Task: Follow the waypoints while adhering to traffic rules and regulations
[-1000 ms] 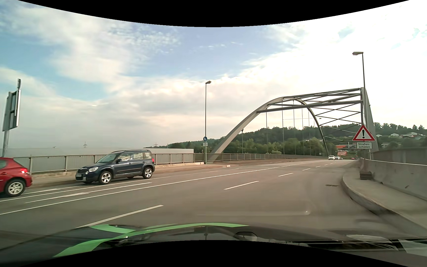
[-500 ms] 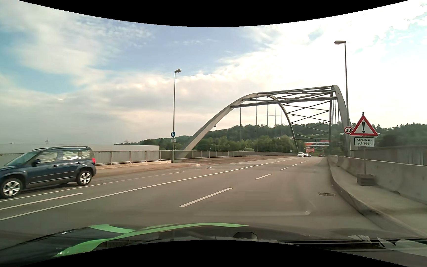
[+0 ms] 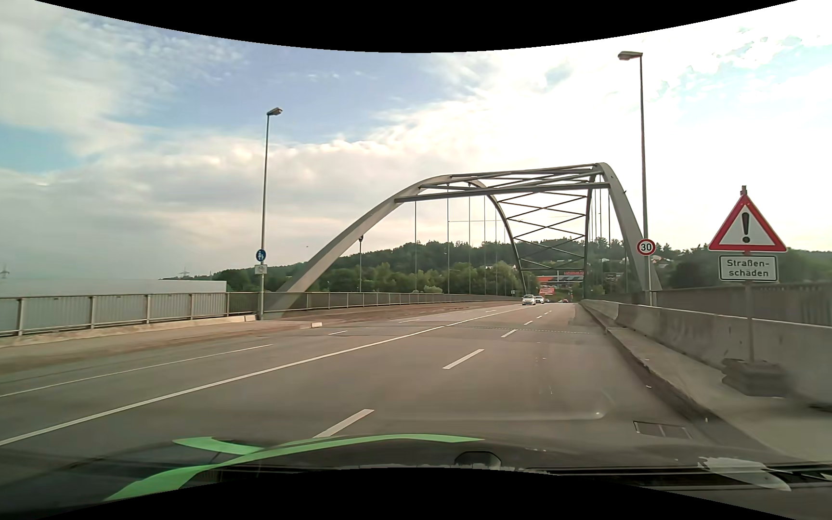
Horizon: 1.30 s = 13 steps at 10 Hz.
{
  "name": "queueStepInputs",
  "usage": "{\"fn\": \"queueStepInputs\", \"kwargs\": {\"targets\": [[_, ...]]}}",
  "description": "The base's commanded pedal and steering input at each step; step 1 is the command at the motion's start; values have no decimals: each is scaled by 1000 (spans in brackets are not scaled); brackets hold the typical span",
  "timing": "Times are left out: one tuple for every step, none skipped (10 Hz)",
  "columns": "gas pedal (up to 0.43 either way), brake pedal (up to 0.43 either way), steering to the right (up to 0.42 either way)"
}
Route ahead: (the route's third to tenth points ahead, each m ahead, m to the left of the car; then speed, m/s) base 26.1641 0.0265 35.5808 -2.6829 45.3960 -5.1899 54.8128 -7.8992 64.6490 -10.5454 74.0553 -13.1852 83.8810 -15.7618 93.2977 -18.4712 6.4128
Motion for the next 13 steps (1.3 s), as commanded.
{"fn": "queueStepInputs", "kwargs": {"targets": [[248, 0, 148], [248, 0, 137], [248, 0, 129], [248, 0, 123], [248, 0, 121], [248, 0, 120], [240, 0, 115], [240, 0, 106], [240, 0, 98], [240, 0, 91], [240, 0, 87], [240, 0, 82], [228, 0, 73]]}}
